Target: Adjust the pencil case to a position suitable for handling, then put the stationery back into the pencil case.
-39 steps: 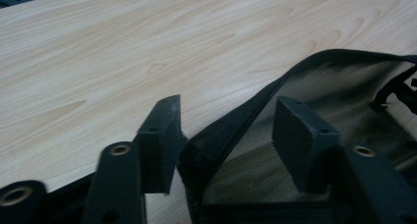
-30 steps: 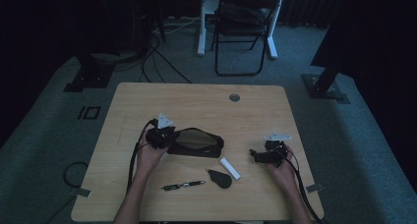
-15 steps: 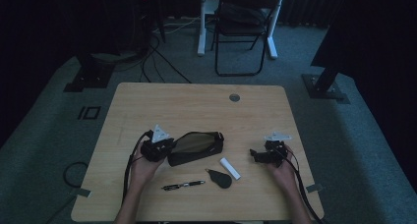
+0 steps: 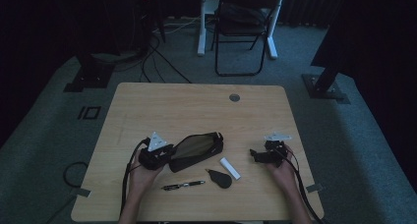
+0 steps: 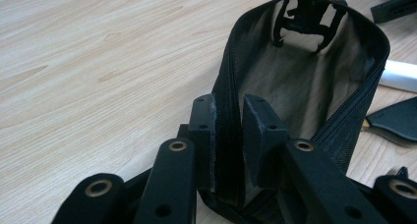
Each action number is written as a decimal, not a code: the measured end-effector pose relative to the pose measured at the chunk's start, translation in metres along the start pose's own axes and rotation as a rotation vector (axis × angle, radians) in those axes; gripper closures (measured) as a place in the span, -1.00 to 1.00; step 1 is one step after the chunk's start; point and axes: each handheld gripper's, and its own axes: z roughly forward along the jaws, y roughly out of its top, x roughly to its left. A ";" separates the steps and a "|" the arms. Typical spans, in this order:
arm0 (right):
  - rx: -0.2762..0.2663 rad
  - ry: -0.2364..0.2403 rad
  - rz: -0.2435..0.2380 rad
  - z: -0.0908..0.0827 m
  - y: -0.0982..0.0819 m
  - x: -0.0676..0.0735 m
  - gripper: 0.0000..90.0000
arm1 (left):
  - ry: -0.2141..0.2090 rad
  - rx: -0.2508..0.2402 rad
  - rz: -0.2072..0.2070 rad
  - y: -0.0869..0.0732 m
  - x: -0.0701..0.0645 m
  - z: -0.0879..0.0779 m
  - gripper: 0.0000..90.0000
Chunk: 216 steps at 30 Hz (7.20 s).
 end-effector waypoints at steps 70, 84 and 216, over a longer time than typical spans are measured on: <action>-0.005 -0.005 0.005 -0.001 0.000 -0.001 -0.68 | -0.053 -0.101 0.049 -0.017 -0.033 -0.056 0.19; -0.006 -0.005 0.005 -0.001 0.000 -0.001 -0.68 | -0.130 -0.077 0.092 -0.027 -0.051 -0.053 0.32; -0.005 -0.004 0.005 -0.001 0.000 -0.001 -0.68 | -0.243 0.074 0.197 -0.042 -0.071 -0.013 0.76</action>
